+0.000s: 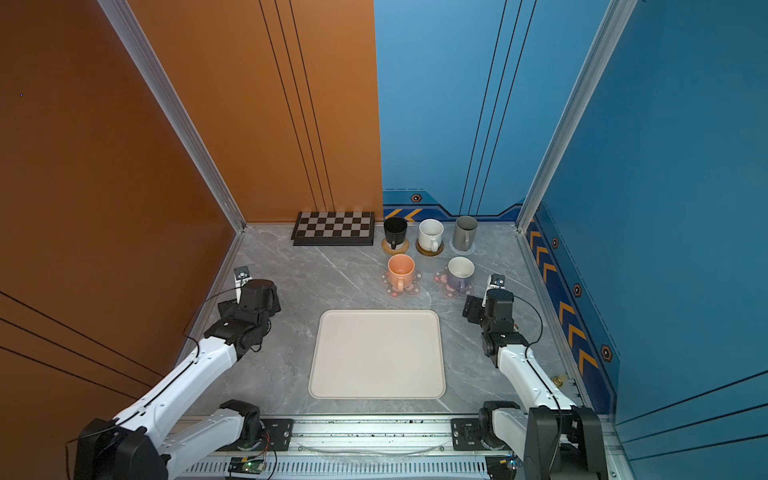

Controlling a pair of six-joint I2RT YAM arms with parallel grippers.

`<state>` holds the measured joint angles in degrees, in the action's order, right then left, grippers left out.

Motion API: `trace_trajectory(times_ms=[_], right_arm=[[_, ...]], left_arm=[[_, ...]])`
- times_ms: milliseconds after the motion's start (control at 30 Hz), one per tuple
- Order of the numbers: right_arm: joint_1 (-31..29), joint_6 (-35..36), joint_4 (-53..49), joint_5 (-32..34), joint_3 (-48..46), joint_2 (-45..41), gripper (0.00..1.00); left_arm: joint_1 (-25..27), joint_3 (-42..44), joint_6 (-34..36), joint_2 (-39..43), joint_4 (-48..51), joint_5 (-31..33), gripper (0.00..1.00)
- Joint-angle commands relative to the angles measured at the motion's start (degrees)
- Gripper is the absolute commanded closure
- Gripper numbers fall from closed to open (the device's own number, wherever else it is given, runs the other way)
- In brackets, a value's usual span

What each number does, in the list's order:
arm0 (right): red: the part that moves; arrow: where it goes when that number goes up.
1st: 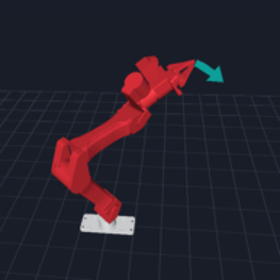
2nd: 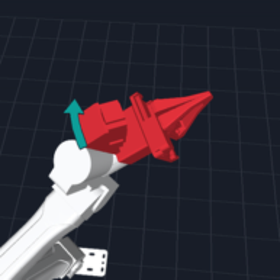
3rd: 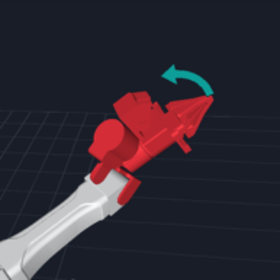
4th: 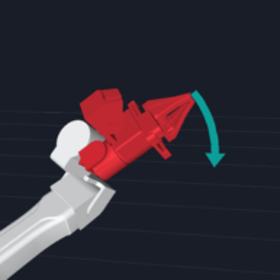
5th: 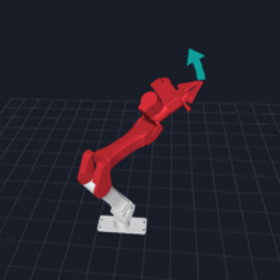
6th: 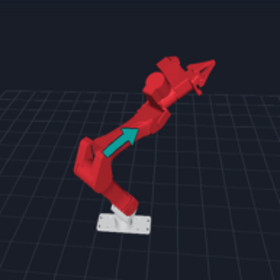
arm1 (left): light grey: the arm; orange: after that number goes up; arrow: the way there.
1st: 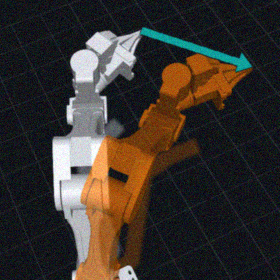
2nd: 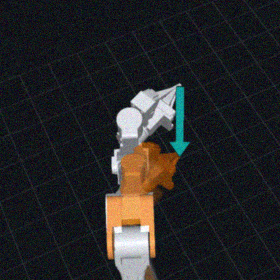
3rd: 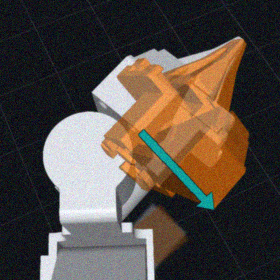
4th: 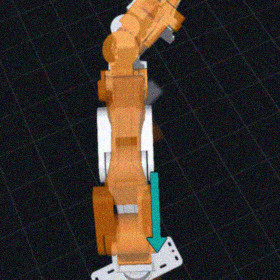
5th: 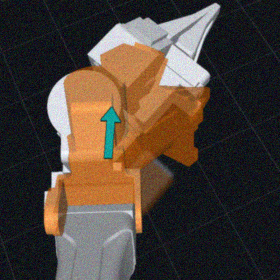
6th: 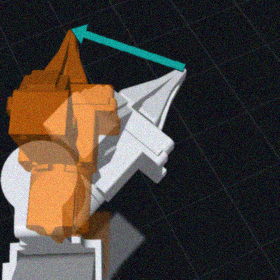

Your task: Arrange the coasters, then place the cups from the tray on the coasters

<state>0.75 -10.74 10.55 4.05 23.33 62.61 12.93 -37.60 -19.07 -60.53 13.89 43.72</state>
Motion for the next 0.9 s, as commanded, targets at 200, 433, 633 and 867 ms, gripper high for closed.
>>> trace_trajectory(times_ms=[200, 433, 633, 867], right_arm=[[0.3, 1.2, 20.0, 4.0, -1.7, 10.3, 0.12], [0.4, 2.2, 24.0, 2.8, -0.6, 13.8, 0.11], [0.4, 2.2, 28.5, 0.6, -1.4, 15.0, 0.10], [0.3, 3.8, 31.8, 0.8, -2.0, 15.9, 0.09]], left_arm=[[-3.2, 4.1, 3.8, -7.8, -16.5, 4.9, 0.02], [-6.9, 9.3, 5.8, -11.4, -30.0, 3.3, 0.02], [-8.1, 9.8, 6.0, -13.6, -33.1, 1.3, 0.02], [-8.2, 12.9, 10.1, -13.7, -41.6, -0.6, 0.02]])
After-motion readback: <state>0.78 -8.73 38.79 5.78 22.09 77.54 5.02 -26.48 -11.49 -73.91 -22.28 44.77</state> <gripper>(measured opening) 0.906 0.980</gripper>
